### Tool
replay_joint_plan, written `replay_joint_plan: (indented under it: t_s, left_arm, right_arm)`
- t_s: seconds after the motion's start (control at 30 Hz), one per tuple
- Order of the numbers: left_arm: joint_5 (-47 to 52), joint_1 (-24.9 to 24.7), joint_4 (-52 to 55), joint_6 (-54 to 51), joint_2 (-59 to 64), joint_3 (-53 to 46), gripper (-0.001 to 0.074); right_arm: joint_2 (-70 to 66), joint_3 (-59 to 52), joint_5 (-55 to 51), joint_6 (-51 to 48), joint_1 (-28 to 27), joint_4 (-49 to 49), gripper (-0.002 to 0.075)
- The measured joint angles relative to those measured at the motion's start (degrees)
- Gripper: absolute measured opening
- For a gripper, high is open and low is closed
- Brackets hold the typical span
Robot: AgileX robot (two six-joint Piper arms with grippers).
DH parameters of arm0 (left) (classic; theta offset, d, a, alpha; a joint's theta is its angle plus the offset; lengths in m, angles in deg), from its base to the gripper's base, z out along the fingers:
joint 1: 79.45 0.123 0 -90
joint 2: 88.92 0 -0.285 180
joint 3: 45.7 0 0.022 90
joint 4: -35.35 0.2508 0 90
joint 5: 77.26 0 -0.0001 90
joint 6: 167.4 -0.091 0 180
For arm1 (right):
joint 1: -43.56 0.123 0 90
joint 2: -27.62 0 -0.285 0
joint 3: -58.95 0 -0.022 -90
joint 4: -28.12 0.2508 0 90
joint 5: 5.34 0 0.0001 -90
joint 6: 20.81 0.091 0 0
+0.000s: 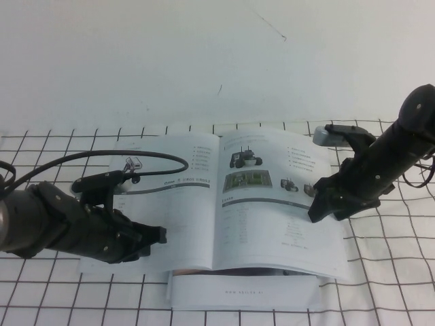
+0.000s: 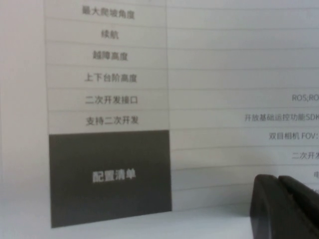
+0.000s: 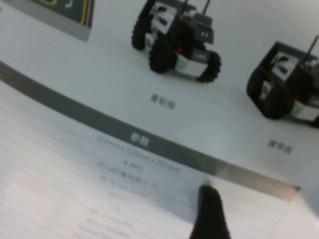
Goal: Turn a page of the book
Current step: Open the closed book
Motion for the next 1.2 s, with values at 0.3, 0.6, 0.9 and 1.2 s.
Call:
replay_joint_plan:
  t_s: [0.3,0.6,0.9,1.2]
  left_arm:
    - [0.00,0.00,-0.48,0.00,0.68,0.35,-0.0001]
    - [0.00,0.00,-0.89,0.00,0.68,0.35,-0.0001]
    - [0.00,0.00,-1.02,0.00,0.68,0.35,0.0000]
    - [0.00,0.00,-1.05,-0.24,0.68,0.35,0.0000]
  right_arm:
    - [-0.71,-0.21,0.80,-5.94,0.58,12.77,0.0471]
    - [-0.75,-0.33,-0.57,-13.80,0.70,27.24,0.0471]
    - [-0.75,-0.33,-2.31,-16.22,0.26,30.06,0.0471]
    - [1.03,-0.33,-4.18,-13.06,-3.52,21.35,0.0471]
